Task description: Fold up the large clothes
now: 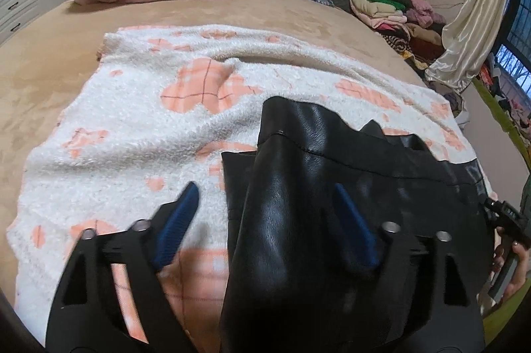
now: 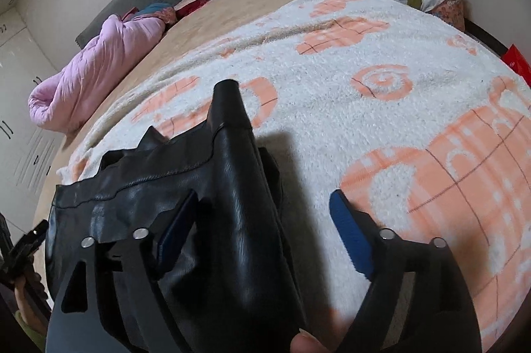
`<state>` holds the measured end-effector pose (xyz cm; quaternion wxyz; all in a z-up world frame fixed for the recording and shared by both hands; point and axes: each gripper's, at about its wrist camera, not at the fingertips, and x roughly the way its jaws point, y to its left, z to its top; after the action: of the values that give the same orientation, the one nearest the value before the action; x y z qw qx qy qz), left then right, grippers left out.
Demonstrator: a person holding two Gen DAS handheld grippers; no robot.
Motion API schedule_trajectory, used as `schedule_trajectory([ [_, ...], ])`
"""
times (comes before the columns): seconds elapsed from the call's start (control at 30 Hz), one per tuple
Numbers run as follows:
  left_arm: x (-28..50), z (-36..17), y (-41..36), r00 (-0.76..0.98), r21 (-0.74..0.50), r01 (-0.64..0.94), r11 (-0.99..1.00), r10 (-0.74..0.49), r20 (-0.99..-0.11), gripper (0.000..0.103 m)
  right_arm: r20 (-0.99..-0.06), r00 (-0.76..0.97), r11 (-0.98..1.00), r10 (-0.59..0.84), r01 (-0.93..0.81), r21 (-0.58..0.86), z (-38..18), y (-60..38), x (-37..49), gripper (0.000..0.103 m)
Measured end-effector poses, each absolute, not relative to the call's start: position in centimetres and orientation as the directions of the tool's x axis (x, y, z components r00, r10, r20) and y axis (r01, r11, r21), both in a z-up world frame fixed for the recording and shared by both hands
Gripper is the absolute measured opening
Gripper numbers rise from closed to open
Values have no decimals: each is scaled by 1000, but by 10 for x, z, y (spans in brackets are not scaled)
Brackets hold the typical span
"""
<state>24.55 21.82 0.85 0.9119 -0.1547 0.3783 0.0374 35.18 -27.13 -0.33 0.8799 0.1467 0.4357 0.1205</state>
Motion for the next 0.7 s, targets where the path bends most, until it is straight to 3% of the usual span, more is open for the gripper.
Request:
schedule_trajectory([
  [0.23, 225, 14, 225, 709, -298, -199, 934, -73, -701, 90, -732, 576, 923, 365, -121, 365, -1, -270, 324, 88],
  [0.6, 205, -26, 224, 643, -478, -205, 854, -251, -724, 93, -746, 497, 876, 443, -66, 477, -13, -292, 267, 90],
  [0.67, 204, -33, 220, 626, -484, -212, 849, -263, -734, 93, -721, 493, 842, 487, -47, 537, -18, -300, 257, 89],
  [0.7, 203, -36, 219, 620, -493, -214, 843, -273, -736, 93, -715, 494, 837, 494, -46, 546, -18, -302, 256, 84],
])
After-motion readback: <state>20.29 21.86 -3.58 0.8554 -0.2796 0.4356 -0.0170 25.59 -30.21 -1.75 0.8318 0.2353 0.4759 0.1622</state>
